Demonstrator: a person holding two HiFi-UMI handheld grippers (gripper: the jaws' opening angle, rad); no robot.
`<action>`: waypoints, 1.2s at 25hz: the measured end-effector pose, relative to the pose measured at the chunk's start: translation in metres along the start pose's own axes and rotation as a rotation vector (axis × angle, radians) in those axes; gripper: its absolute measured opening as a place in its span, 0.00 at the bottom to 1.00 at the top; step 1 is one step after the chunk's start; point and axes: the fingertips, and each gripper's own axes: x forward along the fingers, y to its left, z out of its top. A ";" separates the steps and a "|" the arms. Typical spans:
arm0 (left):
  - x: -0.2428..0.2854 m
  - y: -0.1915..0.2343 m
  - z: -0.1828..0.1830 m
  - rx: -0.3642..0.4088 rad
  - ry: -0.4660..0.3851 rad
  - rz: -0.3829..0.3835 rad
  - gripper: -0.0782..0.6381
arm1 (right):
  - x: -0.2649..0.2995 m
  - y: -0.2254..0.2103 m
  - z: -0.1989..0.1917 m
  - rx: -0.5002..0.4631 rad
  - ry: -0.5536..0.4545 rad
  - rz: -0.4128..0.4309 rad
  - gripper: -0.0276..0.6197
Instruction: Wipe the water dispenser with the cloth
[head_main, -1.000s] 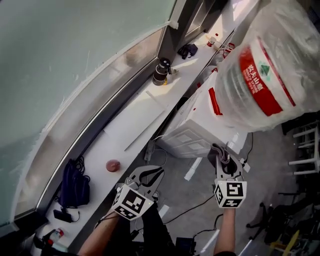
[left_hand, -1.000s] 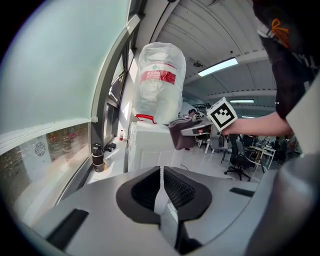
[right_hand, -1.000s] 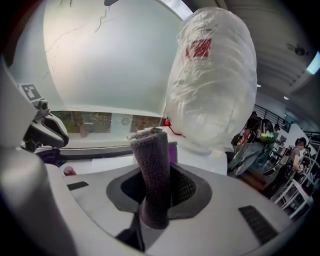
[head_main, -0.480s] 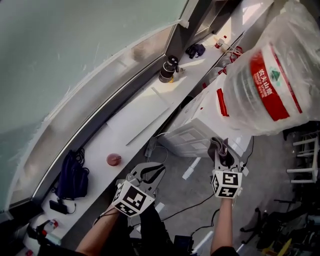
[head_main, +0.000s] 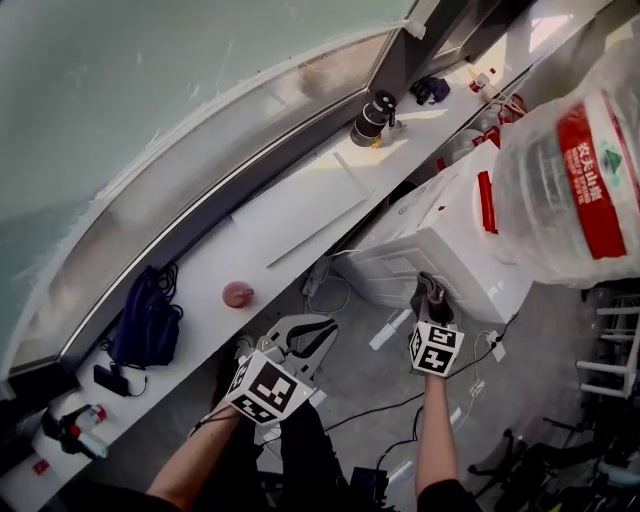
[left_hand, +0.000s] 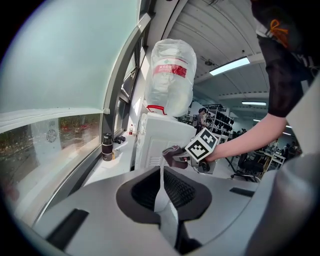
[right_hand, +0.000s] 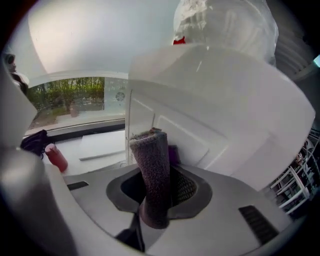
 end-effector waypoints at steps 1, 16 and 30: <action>0.001 0.001 -0.003 -0.005 0.002 0.005 0.15 | 0.008 0.003 -0.008 -0.002 0.017 -0.006 0.21; 0.041 0.019 -0.052 0.004 -0.012 0.027 0.15 | 0.131 0.061 -0.118 -0.050 0.164 0.023 0.20; 0.036 0.019 -0.099 -0.016 0.040 0.039 0.15 | 0.163 0.078 -0.161 0.157 0.326 0.072 0.20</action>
